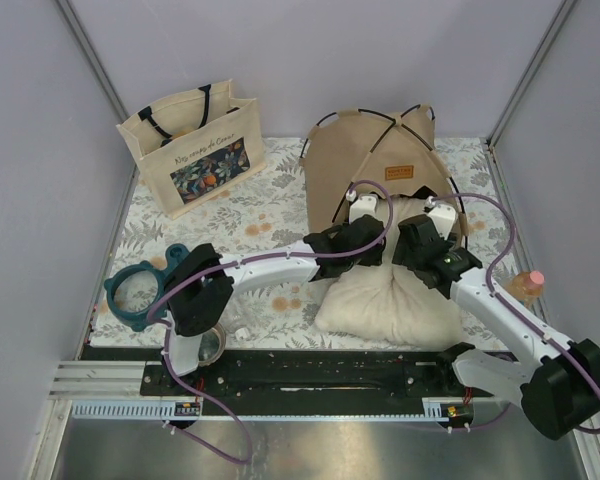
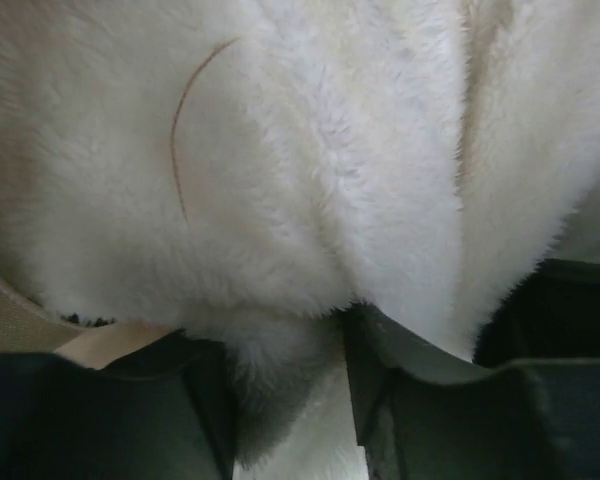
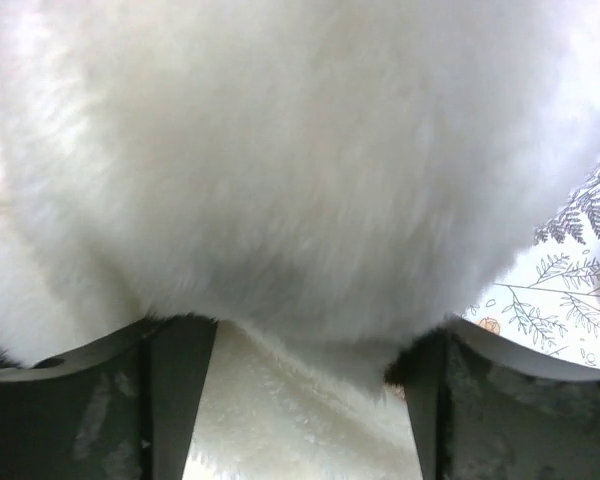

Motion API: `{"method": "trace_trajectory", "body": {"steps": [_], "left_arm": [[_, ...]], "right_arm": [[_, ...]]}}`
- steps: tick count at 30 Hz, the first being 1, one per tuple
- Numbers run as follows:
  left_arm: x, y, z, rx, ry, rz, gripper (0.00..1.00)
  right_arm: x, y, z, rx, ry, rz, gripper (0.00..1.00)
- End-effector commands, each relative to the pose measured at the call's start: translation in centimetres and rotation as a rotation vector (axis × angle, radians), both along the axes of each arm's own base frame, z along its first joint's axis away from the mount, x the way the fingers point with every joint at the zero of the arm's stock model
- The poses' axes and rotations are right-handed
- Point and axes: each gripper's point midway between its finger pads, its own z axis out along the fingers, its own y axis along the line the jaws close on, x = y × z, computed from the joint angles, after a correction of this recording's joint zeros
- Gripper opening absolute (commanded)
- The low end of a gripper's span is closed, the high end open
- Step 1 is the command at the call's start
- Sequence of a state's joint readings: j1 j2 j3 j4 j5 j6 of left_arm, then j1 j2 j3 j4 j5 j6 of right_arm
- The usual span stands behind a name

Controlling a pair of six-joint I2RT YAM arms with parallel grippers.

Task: Set up the pet tent

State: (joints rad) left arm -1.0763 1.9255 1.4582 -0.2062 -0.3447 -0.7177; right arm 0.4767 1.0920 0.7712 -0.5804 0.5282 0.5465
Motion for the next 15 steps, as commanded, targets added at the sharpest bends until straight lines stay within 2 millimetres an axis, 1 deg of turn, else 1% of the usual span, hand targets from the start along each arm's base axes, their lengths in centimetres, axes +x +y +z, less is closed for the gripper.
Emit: {"method": "trace_trajectory", "body": {"steps": [1, 6, 8, 9, 13, 14, 15], "left_arm": [[-1.4, -3.2, 4.4, -0.183, -0.001, -0.072, 0.49], [-1.7, -2.4, 6.6, -0.223, -0.017, -0.058, 0.66], [-1.9, -2.0, 6.7, -0.231, -0.013, -0.051, 0.73], [-2.0, -1.7, 7.3, -0.243, -0.017, -0.05, 0.74], [-2.6, -1.0, 7.6, -0.274, -0.011, -0.046, 0.86], [-2.8, -1.0, 7.6, -0.286, -0.007, -0.049, 0.93], [-3.0, -0.9, 7.9, -0.301, -0.008, -0.055, 0.99]], "right_arm": [[1.6, 2.3, 5.5, 0.141, -0.166, 0.056, 0.82], [0.0, 0.7, 8.4, 0.117, -0.206, 0.049, 0.95], [-0.8, -0.1, 9.2, 0.104, -0.225, 0.04, 0.99], [-1.1, -0.3, 9.5, 0.106, -0.236, 0.037, 0.99], [-2.8, -1.2, 9.7, 0.112, -0.247, 0.039, 1.0], [-3.1, -1.3, 9.6, 0.111, -0.245, 0.041, 0.99], [-3.5, -1.5, 9.4, 0.111, -0.243, 0.042, 0.99]]}}
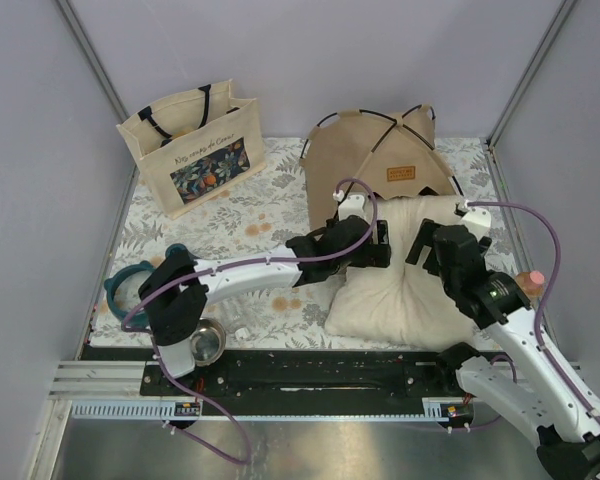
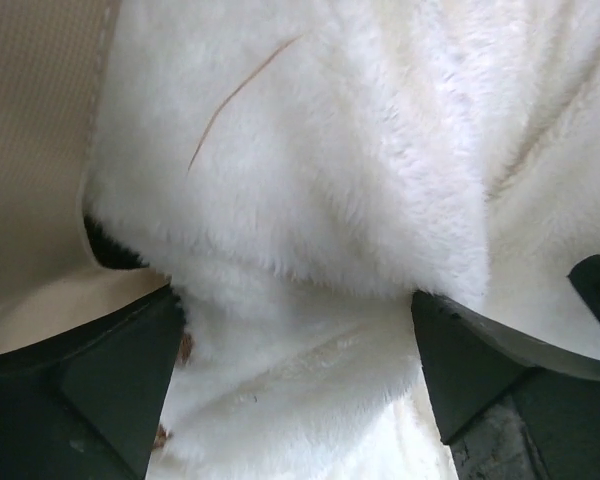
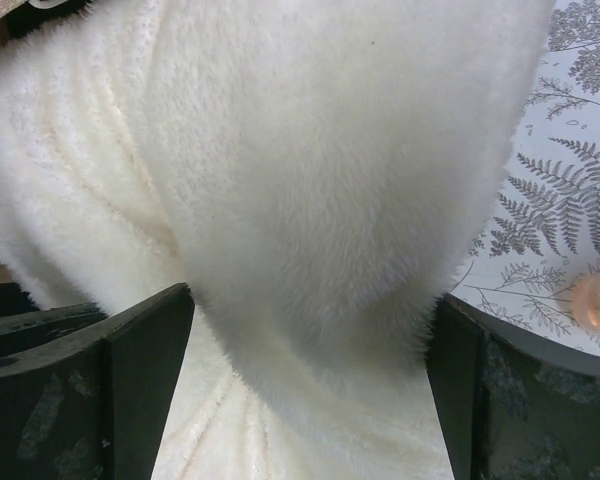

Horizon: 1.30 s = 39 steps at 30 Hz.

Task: Set up the pet tent

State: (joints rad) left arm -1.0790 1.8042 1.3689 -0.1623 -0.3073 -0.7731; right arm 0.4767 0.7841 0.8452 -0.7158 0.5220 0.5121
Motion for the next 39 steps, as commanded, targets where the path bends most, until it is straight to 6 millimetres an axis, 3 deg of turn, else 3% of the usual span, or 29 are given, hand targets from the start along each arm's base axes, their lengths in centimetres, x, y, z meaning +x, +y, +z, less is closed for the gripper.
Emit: {"method": "trace_trajectory", "body": {"steps": [1, 5, 7, 9, 11, 14, 18, 23, 26, 32, 36, 39], "left_arm": [[-1.7, -1.6, 4.6, -0.197, -0.019, -0.058, 0.99], [-3.0, -1.3, 5.3, -0.244, -0.01, -0.102, 0.99], [-3.8, -1.0, 5.3, -0.256, 0.001, -0.121, 0.99], [-4.6, -0.6, 4.9, -0.259, 0.007, -0.131, 0.99], [-5.4, 0.0, 4.7, -0.266, 0.009, -0.138, 0.99], [-6.3, 0.4, 4.0, -0.253, 0.005, -0.156, 0.99], [-5.6, 0.4, 3.4, -0.209, -0.016, -0.138, 0.97], [-4.3, -1.5, 2.8, -0.135, -0.038, -0.142, 0.78], [-3.7, -2.0, 1.9, -0.095, -0.033, -0.127, 0.67], [-1.4, -2.4, 2.9, -0.064, -0.087, -0.038, 0.56], [-0.2, -2.9, 3.7, -0.046, -0.13, -0.013, 0.49], [0.1, -2.9, 3.5, -0.054, -0.138, -0.003, 0.43]], "right_arm": [[-1.0, -0.3, 1.1, 0.019, -0.037, 0.016, 0.99], [-1.2, 0.0, 0.3, 0.026, -0.033, 0.036, 0.99], [-0.8, 0.9, -0.1, 0.049, -0.038, 0.065, 0.89], [-0.2, 2.0, -0.3, 0.073, -0.046, 0.112, 0.67], [0.6, 3.5, 0.1, 0.105, -0.072, 0.17, 0.52], [1.6, 4.8, 0.3, 0.126, -0.088, 0.212, 0.4], [3.3, 5.6, 0.2, 0.113, -0.095, 0.223, 0.33], [5.8, 5.7, -1.5, 0.028, -0.057, 0.201, 0.32], [6.9, 4.7, -3.0, -0.043, -0.004, 0.129, 0.34], [8.1, 5.5, -4.1, -0.042, 0.025, 0.129, 0.49], [8.1, 7.1, -4.2, -0.007, 0.01, 0.223, 0.51], [7.4, 10.0, -2.9, 0.084, -0.042, 0.385, 0.47]]}}
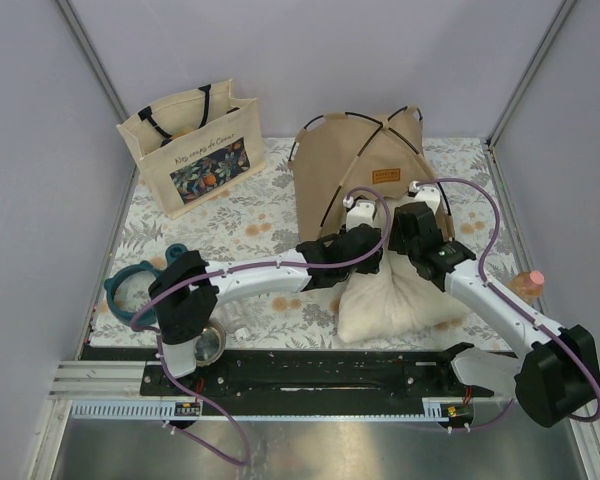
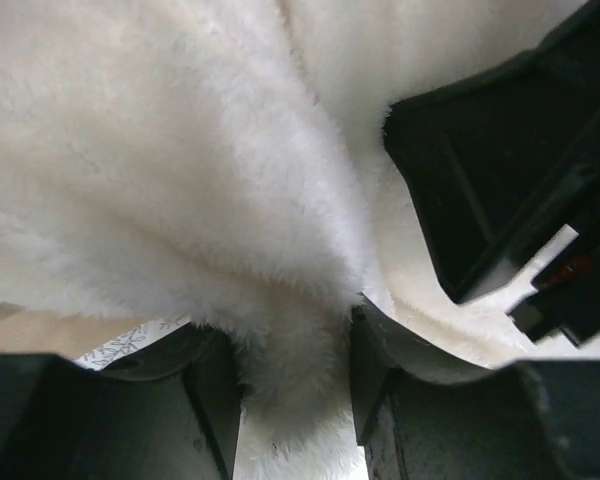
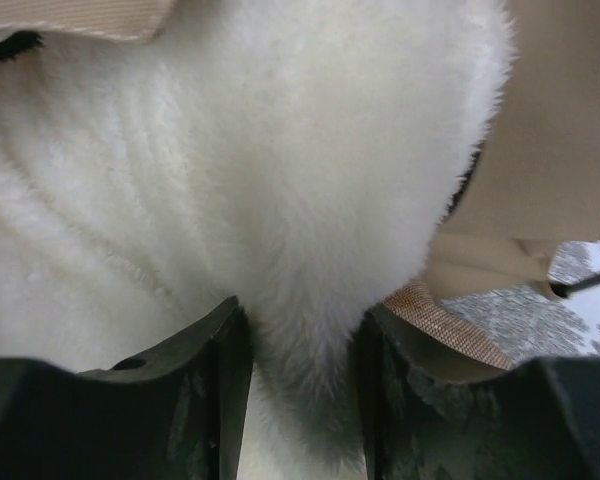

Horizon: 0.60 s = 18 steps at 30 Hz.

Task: Set up the pet tent

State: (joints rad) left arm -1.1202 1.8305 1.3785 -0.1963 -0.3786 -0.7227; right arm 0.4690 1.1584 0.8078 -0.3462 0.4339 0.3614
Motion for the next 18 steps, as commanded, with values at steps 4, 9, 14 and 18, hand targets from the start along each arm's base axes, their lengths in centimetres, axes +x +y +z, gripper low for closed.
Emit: {"method": "trace_trajectory", "body": {"steps": [4, 9, 14, 18], "left_arm": [[0.9, -2.7, 4.1, -0.15, -0.091, 0.011, 0.34], [1.1, -2.6, 4.0, -0.145, -0.103, 0.012, 0.34], [2.4, -2.0, 4.7, -0.145, -0.127, 0.036, 0.34], [3.2, -2.1, 5.6, -0.155, -0.151, 0.029, 0.36]], "right_arm": [[-1.2, 8.8, 4.4, 0.307, -0.113, 0.429, 0.43], [0.7, 3.7, 1.5, 0.159, -0.039, 0.095, 0.55], [0.6, 0.0, 0.0, 0.064, 0.015, -0.121, 0.7], [-0.6, -0.9, 0.7, 0.065, 0.001, -0.141, 0.88]]}}
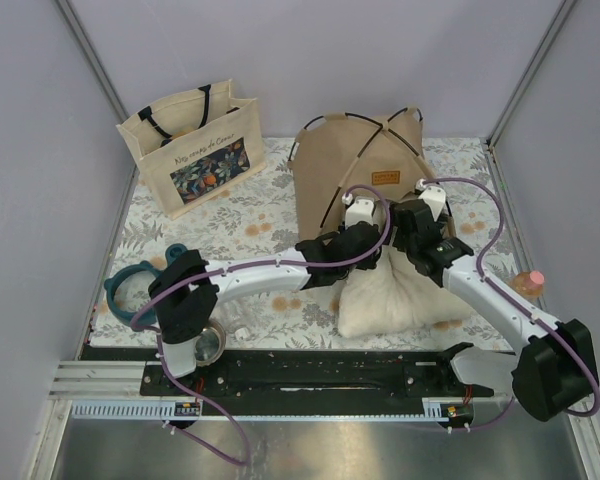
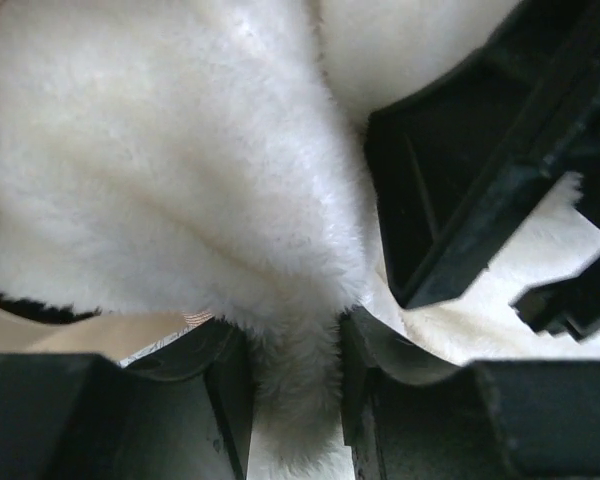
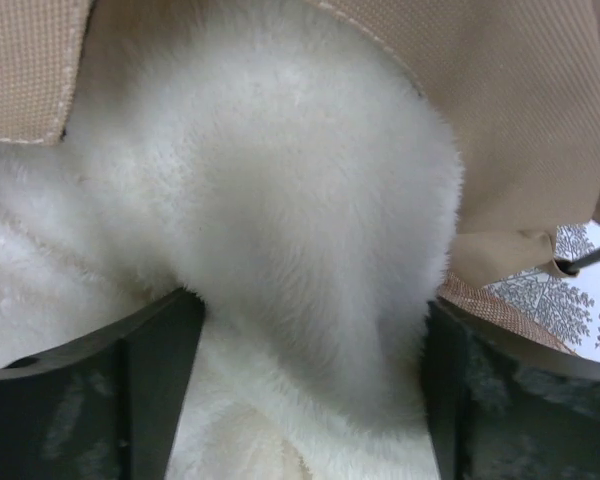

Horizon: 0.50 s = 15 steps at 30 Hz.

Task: Set up the pet tent

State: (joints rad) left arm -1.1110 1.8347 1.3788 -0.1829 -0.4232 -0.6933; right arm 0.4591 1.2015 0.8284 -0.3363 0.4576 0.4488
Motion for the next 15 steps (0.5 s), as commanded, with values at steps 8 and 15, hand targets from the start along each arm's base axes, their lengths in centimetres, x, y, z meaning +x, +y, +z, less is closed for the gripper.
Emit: {"method": "trace_trajectory", "body": {"steps": [8, 15], "left_arm": [[2.6, -2.7, 5.0, -0.153, -0.087, 0.021, 0.5], [2.5, -2.3, 2.9, -0.138, -0.019, 0.087, 0.49]], "right_arm": [[-4.2, -2.6, 4.2, 0.009, -0.045, -0.05, 0.99], [-6.5, -4.5, 5.4, -0.049, -0.021, -0.063, 0.99]]}}
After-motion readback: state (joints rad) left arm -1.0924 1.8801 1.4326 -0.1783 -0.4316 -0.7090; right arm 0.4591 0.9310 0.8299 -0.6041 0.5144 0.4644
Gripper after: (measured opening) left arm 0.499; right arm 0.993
